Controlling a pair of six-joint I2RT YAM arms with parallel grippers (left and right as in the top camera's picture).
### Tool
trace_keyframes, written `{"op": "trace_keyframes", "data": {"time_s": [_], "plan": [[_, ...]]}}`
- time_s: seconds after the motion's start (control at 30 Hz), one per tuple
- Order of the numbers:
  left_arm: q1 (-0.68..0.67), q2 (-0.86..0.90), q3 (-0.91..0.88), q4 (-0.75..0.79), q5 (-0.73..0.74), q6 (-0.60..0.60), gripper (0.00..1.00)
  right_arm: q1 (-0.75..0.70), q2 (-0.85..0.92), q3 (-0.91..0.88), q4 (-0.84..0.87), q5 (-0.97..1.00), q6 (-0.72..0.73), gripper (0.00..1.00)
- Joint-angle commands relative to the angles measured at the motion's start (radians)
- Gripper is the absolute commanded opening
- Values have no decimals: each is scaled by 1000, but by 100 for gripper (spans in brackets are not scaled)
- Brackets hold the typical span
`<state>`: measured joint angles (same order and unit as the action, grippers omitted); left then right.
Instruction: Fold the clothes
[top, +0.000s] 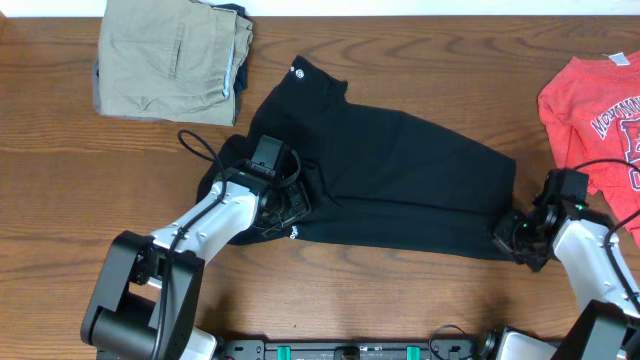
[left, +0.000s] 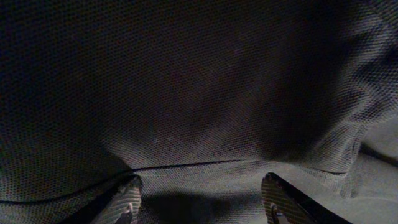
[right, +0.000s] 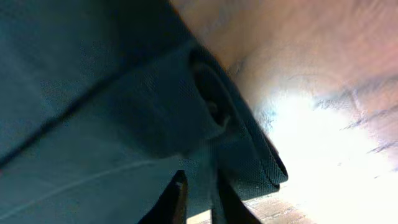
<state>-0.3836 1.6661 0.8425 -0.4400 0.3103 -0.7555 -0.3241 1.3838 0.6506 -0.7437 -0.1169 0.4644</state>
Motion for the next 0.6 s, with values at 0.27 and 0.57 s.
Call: {"op": "trace_keyframes", "data": {"time_s": [0.27,0.57], "plan": [[7,71,-74,-38,-121,-2,65,-9,4,-33,52,-7,18,2],[7,71,-74,-38,-121,-2,65,-9,4,-45,60,-7,29,2]]}}
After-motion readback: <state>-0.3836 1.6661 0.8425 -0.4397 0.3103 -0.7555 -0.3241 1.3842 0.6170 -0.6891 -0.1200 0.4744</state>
